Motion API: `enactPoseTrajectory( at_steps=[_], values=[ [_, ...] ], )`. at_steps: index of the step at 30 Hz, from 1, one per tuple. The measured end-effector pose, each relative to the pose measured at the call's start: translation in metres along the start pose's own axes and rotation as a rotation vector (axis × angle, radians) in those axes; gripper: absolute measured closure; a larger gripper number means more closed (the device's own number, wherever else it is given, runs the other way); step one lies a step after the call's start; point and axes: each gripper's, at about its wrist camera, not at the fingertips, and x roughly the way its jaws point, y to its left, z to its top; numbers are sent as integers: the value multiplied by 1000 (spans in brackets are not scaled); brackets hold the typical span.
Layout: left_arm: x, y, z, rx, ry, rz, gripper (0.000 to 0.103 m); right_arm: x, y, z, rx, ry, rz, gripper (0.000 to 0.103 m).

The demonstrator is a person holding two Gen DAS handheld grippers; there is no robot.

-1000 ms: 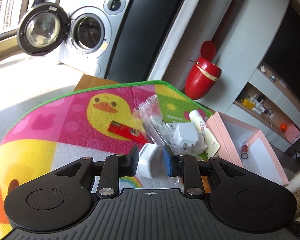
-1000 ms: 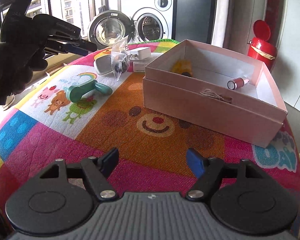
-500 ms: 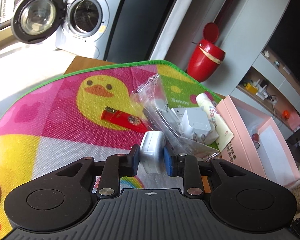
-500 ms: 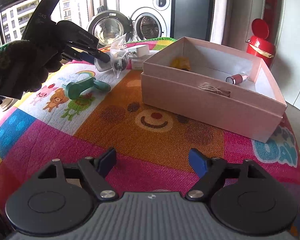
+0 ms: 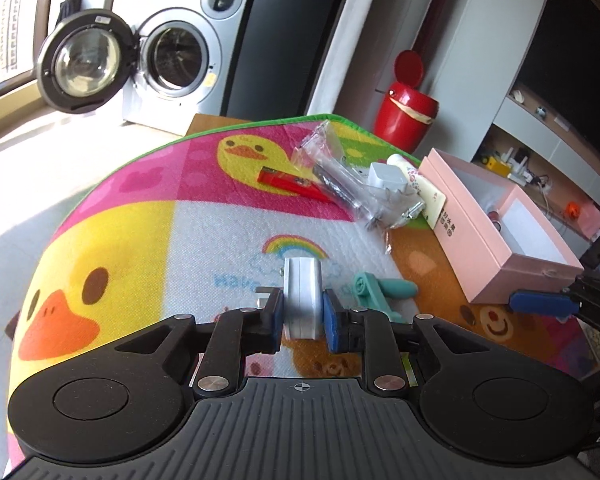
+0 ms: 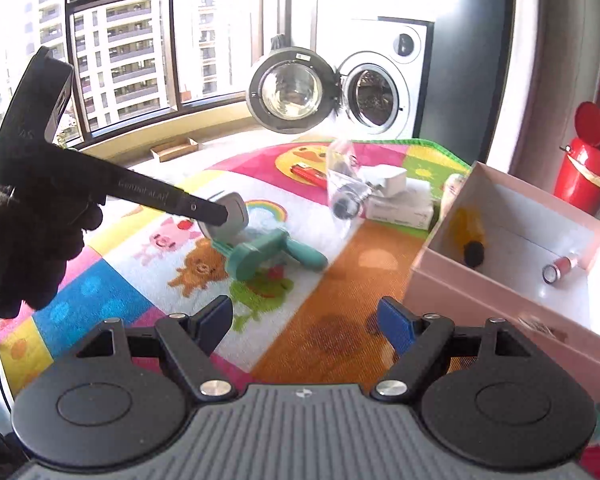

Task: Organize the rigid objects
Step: 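Grasp the white plug charger with the left gripper while the right gripper grasps the teal crank toy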

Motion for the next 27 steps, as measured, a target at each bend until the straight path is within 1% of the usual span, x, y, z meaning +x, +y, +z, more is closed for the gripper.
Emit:
enactPoseTrajectory(
  at_steps=[3,5,8,11,15,17,21,23,27],
  values=[
    [-10,9,-8,1,6,21,79,25,13,23,-23,-29,18,23],
    [-13,12,-12,2,8,14,78,48,15,38,15,-24,10,23],
    [-15,14,-17,-9,4,8,77,85,9,52,89,37,-10,23],
    [-16,14,-20,-17,-9,10,77,105,2,48,118,104,-6,23],
    [-11,14,-22,-43,-16,-3,76,96,1,30,96,127,29,23],
    [-7,14,-22,-47,-29,0,75,88,4,21,50,116,24,24],
    [-3,11,-22,-55,-37,-2,75,73,3,11,14,117,-6,24],
    [-3,9,-22,-45,-33,3,75,70,2,9,8,114,-23,24],
    [-2,9,-24,-40,5,4,75,70,1,11,32,116,3,24]
  ],
)
